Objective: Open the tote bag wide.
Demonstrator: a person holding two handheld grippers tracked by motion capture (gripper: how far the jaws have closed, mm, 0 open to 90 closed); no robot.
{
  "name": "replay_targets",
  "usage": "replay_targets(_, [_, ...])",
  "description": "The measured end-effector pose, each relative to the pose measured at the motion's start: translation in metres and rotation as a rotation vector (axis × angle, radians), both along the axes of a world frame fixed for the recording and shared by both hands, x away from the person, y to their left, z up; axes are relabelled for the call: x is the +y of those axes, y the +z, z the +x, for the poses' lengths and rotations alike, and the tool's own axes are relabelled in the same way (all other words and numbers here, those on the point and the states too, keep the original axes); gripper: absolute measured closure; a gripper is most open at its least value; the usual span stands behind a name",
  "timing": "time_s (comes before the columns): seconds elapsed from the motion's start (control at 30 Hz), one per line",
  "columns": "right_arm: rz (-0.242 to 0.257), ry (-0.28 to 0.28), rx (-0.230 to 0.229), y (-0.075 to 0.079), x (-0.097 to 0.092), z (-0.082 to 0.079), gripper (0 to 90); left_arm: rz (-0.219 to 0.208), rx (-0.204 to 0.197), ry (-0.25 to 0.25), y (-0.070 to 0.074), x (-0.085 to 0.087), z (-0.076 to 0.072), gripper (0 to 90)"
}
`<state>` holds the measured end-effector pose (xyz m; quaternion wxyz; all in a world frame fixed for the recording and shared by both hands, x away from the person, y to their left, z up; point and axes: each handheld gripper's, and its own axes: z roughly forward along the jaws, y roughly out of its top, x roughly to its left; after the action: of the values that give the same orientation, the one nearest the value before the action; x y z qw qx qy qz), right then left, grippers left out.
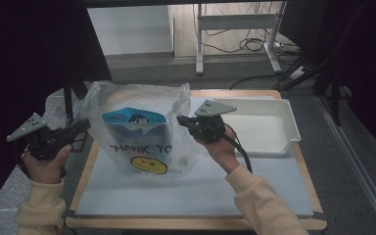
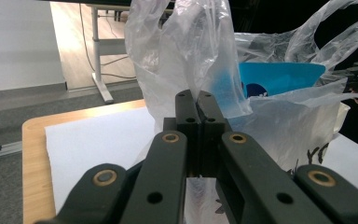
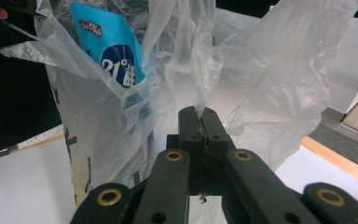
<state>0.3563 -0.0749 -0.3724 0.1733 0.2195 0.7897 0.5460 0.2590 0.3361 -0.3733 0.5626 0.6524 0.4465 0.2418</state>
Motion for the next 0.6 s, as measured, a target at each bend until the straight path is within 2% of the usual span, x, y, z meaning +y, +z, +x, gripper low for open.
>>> replay_targets(0.13, [-0.005, 0.007, -0.004, -0.004, 0.0, -0.003, 89.1, -0.004, 0.003, -0.003, -0.003, 0.001, -0.003, 90.0])
replay_targets(0.27, [-0.006, 0.003, 0.012, -0.011, -0.003, -0.005, 89.0, -0.01, 0.012, -0.002, -0.009, 0.002, -0.005, 90.0])
replay_targets(0.6, [0.006, -0.013, 0.047, -0.034, -0.006, -0.002, 89.0, -0.012, 0.073, 0.009, -0.03, 0.005, 0.0, 90.0])
